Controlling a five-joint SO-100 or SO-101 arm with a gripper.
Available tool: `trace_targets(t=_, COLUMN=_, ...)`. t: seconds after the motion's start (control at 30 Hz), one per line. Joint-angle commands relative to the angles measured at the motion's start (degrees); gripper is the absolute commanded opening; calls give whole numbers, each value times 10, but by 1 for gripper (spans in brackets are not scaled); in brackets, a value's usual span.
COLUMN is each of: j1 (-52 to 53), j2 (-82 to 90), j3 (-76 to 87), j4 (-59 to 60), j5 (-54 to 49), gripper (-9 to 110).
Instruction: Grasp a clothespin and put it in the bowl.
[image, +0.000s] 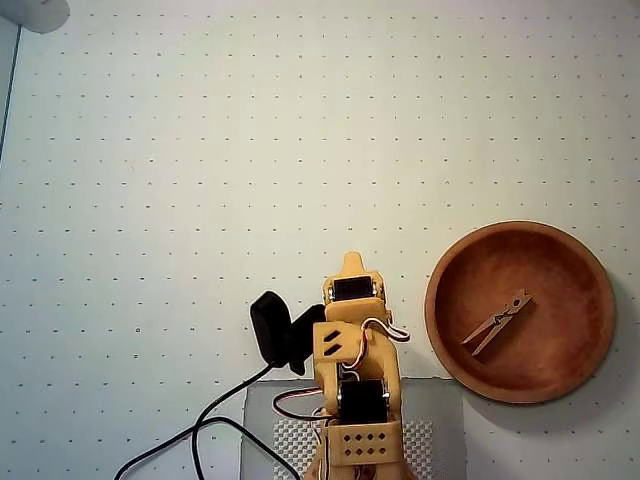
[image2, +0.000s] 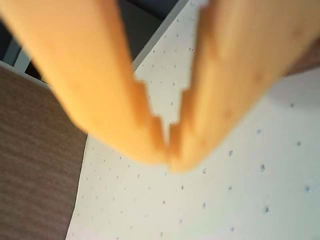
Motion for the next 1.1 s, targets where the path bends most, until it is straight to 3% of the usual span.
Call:
trace_targets(t=0.0, j1=22, j2=27, j3=25, j4=-10, j5=-2, gripper=-2)
trace_targets(t=1.07, j1=29, j2=27, j3=48, j4=37, j5=1, gripper=-2)
